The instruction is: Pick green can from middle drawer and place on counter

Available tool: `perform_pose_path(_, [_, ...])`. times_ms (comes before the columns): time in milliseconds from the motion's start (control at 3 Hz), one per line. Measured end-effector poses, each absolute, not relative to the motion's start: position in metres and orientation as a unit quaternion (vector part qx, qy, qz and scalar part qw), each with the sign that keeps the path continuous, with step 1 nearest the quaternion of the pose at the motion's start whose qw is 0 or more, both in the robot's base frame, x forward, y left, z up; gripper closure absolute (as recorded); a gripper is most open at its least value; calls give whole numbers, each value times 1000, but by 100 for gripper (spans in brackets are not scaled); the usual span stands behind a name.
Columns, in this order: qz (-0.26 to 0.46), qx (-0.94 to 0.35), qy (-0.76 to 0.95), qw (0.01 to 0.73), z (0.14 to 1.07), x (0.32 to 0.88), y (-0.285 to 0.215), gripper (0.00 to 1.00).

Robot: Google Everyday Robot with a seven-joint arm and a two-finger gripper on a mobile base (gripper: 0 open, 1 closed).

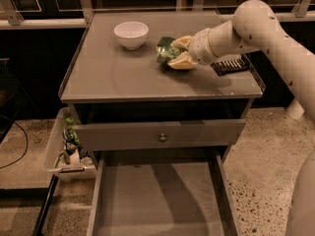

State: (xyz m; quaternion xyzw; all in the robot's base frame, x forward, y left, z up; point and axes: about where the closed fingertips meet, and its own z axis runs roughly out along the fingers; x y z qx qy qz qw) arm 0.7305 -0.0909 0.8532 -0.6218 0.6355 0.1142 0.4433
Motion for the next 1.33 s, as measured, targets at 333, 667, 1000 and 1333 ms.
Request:
perform_pose_path(333, [114, -622, 635, 443, 853, 730, -91, 45])
perform_pose_path(667, [114, -622, 635, 443, 853, 730, -91, 21])
perform_pose_path(1000, [114, -622, 635, 443, 853, 730, -91, 1])
perform_pose_path(1333, [114, -622, 635, 443, 853, 730, -91, 0])
